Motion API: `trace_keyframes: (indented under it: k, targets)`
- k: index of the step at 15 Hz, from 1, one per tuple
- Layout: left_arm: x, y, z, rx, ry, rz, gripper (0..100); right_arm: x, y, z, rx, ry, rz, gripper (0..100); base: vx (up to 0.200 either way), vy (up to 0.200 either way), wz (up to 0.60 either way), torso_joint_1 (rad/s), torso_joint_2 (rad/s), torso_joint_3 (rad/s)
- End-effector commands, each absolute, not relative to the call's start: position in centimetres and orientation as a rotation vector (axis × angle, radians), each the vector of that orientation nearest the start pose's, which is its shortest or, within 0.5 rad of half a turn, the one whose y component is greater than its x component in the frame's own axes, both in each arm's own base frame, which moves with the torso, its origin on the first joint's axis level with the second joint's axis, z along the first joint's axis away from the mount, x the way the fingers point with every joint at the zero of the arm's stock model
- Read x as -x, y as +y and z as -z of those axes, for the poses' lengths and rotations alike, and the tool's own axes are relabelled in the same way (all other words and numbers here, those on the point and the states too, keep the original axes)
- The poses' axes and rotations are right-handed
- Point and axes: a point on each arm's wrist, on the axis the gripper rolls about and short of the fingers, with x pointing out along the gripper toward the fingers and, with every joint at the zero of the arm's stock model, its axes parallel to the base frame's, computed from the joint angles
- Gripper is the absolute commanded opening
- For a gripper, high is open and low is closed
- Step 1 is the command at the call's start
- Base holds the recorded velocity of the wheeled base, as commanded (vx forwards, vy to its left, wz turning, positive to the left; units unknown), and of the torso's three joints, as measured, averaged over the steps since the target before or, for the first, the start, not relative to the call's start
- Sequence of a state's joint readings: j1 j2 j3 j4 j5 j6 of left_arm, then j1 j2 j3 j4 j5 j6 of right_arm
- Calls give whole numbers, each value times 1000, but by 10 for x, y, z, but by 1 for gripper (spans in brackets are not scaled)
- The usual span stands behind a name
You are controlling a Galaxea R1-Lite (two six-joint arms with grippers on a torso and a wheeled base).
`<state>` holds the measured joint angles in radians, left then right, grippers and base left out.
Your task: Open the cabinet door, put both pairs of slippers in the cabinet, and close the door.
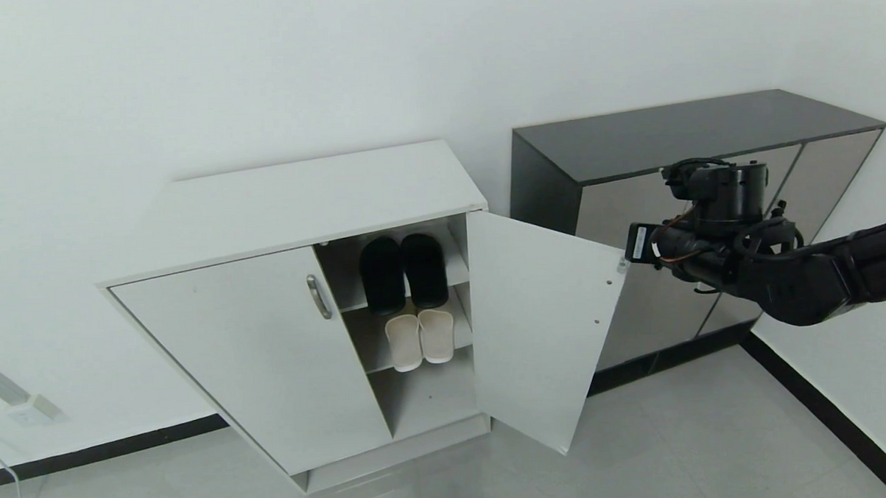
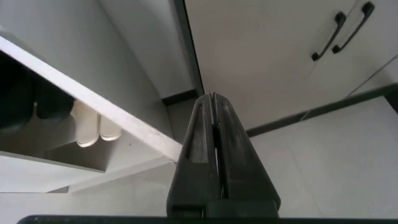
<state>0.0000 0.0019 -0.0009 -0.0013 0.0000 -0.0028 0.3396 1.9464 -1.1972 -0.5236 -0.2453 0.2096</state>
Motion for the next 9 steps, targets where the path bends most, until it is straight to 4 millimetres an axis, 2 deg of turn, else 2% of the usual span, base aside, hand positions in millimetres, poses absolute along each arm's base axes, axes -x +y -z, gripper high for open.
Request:
trace_keyframes:
  k: [1,9]
  targets:
    - [23,0,-76,3,-2,0,0,-374,124,-184,-138,243,-62,0,0,0,0,0,0,0]
    - [23,0,-76,3,0,0,0,-372,125,-184,-136,245,-68,0,0,0,0,0,0,0]
